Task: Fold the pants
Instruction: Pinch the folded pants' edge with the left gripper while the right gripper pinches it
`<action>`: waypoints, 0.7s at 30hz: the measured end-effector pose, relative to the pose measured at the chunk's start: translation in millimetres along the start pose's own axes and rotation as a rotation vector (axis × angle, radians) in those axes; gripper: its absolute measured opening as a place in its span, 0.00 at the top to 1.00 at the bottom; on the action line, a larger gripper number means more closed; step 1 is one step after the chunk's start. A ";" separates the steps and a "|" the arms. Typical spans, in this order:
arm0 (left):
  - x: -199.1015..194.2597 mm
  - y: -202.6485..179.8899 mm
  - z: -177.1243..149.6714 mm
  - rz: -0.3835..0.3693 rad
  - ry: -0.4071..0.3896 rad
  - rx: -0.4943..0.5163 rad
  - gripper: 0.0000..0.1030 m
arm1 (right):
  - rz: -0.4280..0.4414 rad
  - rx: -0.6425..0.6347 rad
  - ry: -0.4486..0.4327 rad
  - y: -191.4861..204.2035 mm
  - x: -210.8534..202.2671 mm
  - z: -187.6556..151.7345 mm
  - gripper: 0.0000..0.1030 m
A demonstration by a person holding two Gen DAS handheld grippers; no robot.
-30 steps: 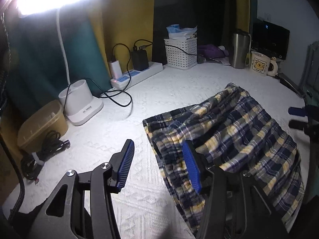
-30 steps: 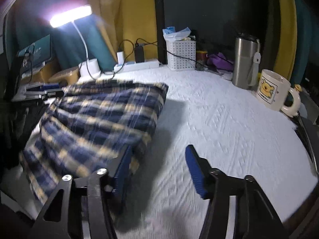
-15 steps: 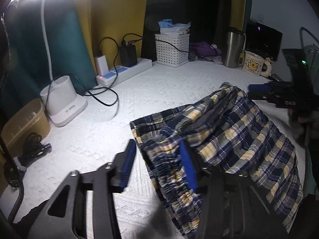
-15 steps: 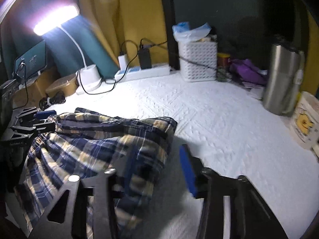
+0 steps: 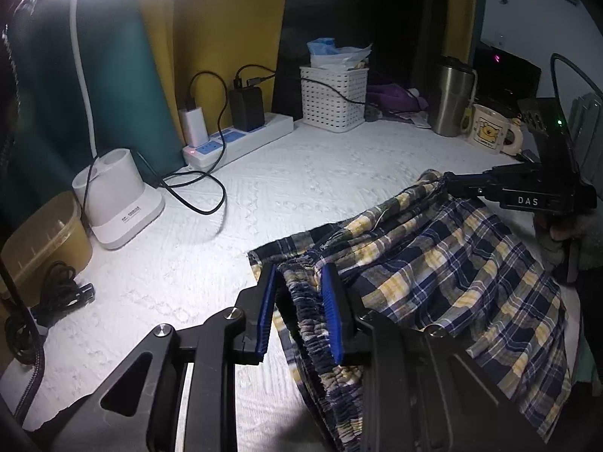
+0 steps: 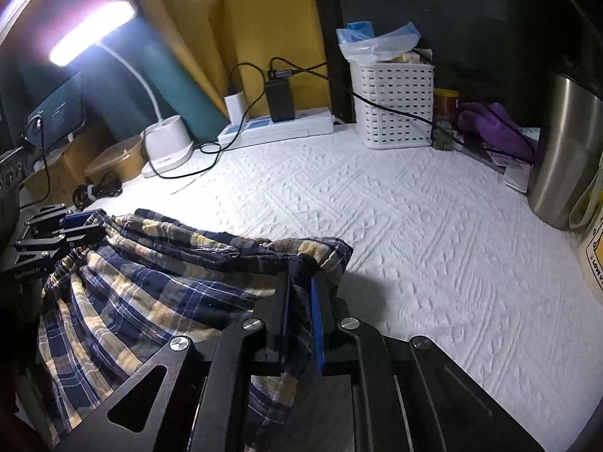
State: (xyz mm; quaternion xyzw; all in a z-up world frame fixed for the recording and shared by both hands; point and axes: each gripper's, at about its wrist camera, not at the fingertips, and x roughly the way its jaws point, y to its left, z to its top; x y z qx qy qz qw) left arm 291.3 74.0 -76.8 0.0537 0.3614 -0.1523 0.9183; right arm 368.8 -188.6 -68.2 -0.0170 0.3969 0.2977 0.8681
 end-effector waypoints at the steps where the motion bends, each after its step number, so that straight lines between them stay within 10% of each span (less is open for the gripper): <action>1: 4.5 2.3 0.7 0.006 0.006 -0.010 0.77 | -0.010 -0.003 0.000 -0.2 2.7 1.2 0.90; 17: 27.6 23.6 -5.3 0.001 0.038 -0.108 0.70 | -0.149 -0.090 0.053 12.3 27.8 11.8 0.90; 21: 20.5 22.4 -3.2 0.013 0.000 -0.118 0.70 | -0.217 -0.076 0.037 11.6 22.0 10.0 0.65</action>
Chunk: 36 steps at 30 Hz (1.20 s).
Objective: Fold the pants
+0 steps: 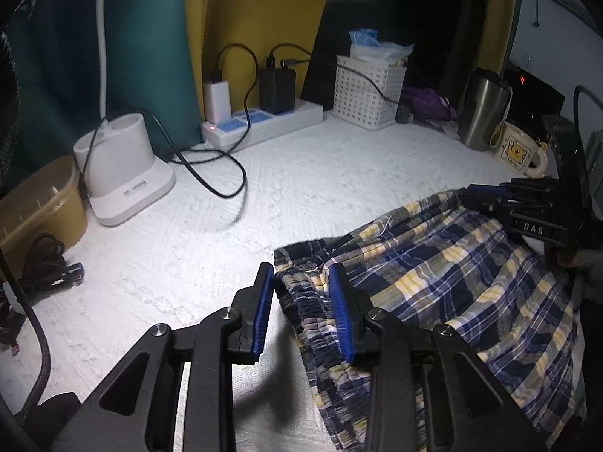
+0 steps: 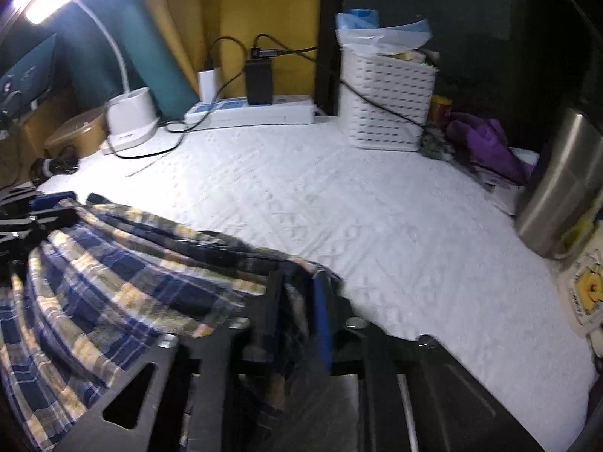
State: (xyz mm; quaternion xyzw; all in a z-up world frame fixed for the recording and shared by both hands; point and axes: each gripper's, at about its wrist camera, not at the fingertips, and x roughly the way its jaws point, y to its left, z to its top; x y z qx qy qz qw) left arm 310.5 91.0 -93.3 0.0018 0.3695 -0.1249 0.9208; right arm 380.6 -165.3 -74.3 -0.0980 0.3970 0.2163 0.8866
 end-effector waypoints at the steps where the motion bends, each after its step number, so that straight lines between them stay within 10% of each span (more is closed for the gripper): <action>1: -3.7 0.3 1.1 -0.003 -0.015 -0.010 0.69 | -0.011 0.012 -0.006 -1.9 -1.9 -0.7 0.62; 17: -41.3 -18.9 -6.7 -0.051 -0.062 -0.029 0.51 | -0.023 0.086 -0.051 0.3 -62.4 -25.3 0.38; 22: -17.7 -29.6 -25.0 0.025 0.049 0.042 0.51 | -0.034 0.028 0.015 18.2 -46.6 -40.0 0.38; 36: -27.3 -24.5 -26.0 0.115 -0.003 0.042 0.41 | -0.148 0.060 0.047 4.7 -57.9 -60.8 0.38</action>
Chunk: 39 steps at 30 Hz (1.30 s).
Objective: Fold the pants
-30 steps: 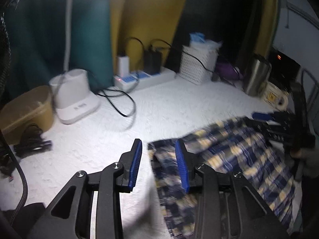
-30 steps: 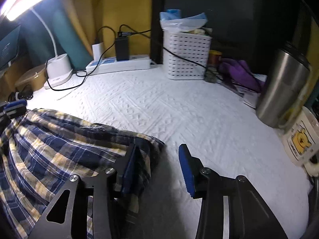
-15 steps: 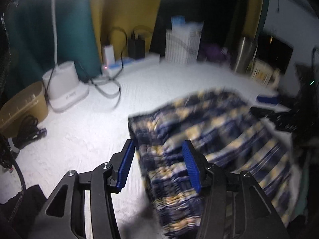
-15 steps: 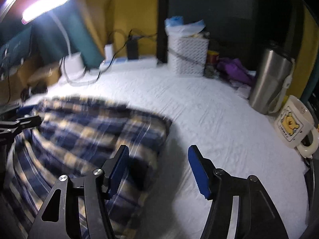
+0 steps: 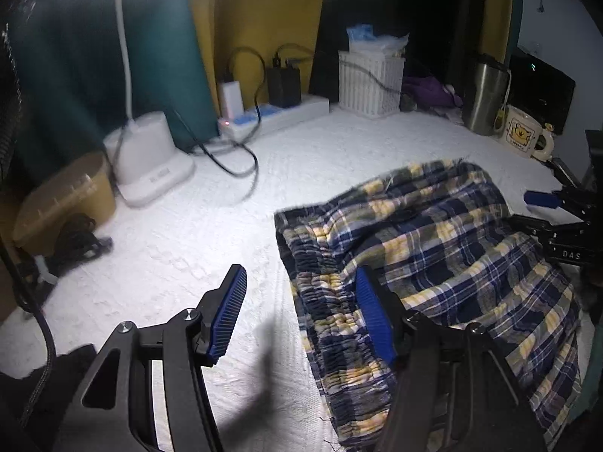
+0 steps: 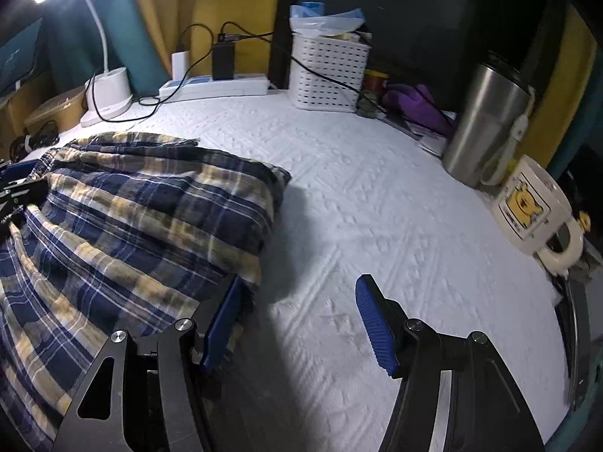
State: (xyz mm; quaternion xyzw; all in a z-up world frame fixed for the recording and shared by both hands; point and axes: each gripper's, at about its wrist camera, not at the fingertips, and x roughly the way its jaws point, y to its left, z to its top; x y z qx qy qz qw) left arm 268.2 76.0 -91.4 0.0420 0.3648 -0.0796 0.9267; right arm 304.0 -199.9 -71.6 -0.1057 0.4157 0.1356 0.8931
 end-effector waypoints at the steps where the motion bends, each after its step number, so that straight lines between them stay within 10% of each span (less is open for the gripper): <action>1: -5.1 -2.2 0.2 0.008 -0.018 0.011 0.41 | 0.002 0.007 -0.002 -1.1 -3.5 -1.8 0.38; 15: -16.9 -10.9 -12.5 -0.137 0.039 -0.039 0.41 | 0.094 0.055 -0.056 18.7 -43.6 -13.7 0.37; 39: 3.5 -11.1 -30.8 -0.158 0.158 -0.031 0.45 | 0.088 0.063 -0.005 20.7 -37.0 -59.9 0.32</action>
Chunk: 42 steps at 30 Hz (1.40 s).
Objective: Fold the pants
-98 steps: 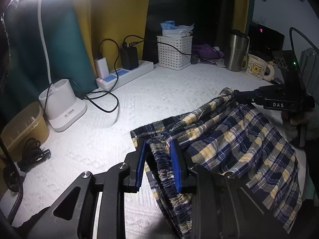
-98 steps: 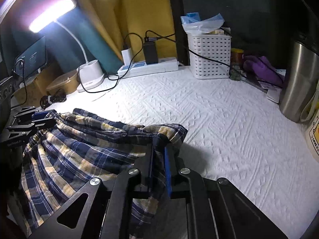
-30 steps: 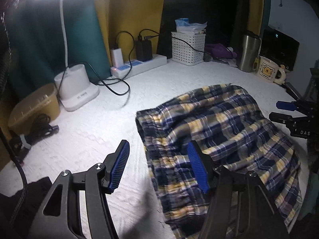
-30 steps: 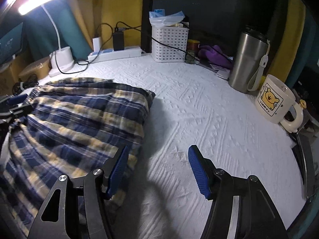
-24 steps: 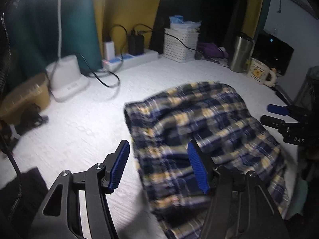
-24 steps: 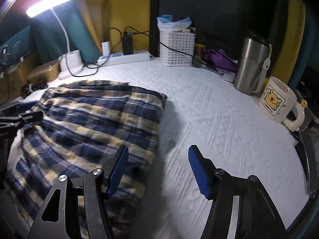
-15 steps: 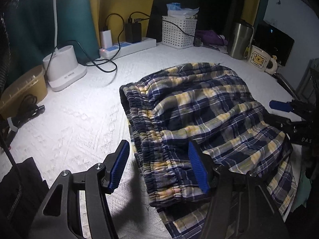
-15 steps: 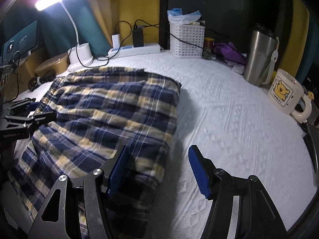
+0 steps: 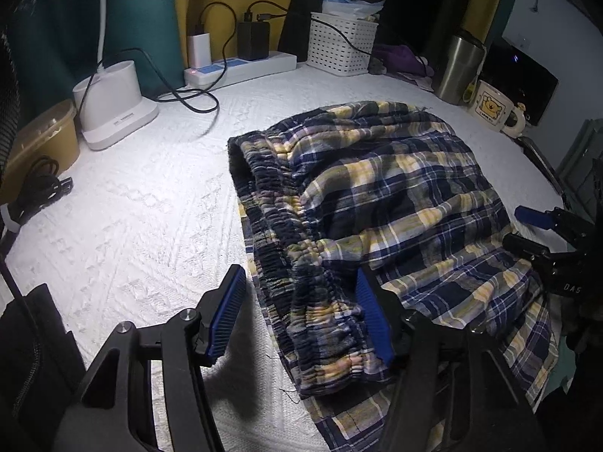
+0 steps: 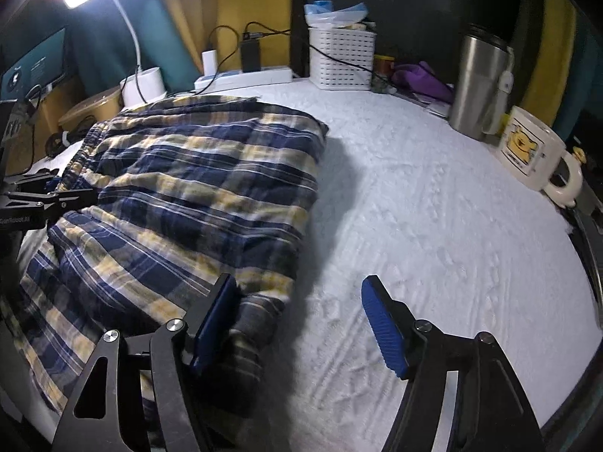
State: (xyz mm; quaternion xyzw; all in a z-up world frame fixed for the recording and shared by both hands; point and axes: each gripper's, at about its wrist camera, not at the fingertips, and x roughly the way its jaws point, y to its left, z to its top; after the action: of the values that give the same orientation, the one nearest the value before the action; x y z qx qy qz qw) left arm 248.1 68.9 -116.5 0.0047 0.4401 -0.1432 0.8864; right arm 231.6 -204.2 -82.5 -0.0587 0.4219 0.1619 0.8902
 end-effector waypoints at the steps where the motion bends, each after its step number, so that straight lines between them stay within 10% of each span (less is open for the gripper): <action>1: 0.3 -1.3 0.2 0.003 0.002 0.011 0.46 | -0.004 0.001 -0.003 -0.5 -1.0 -1.4 0.31; 11: -13.2 -9.7 1.4 0.150 -0.044 0.026 0.44 | -0.037 0.069 -0.022 -23.3 -21.5 -24.7 0.29; 28: -34.9 -27.7 -30.4 0.079 -0.009 -0.079 0.44 | 0.070 0.041 -0.055 5.9 -38.0 -38.5 0.29; 31: -32.4 -25.9 -34.3 0.073 0.006 -0.094 0.44 | 0.126 0.043 -0.052 9.9 -40.6 -46.8 0.51; 33: -32.1 -26.2 -35.7 0.074 0.008 -0.097 0.44 | 0.178 0.035 -0.050 13.8 -42.3 -48.4 0.85; 42: -38.1 -25.6 -37.0 0.073 0.006 -0.098 0.44 | 0.186 0.016 -0.112 25.3 -71.5 -56.1 0.92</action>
State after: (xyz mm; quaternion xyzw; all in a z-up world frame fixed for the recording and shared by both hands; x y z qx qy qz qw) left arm 190.9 58.9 -106.3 -0.0220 0.4489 -0.0890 0.8889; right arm 139.6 -211.0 -62.4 -0.0030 0.3762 0.2434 0.8940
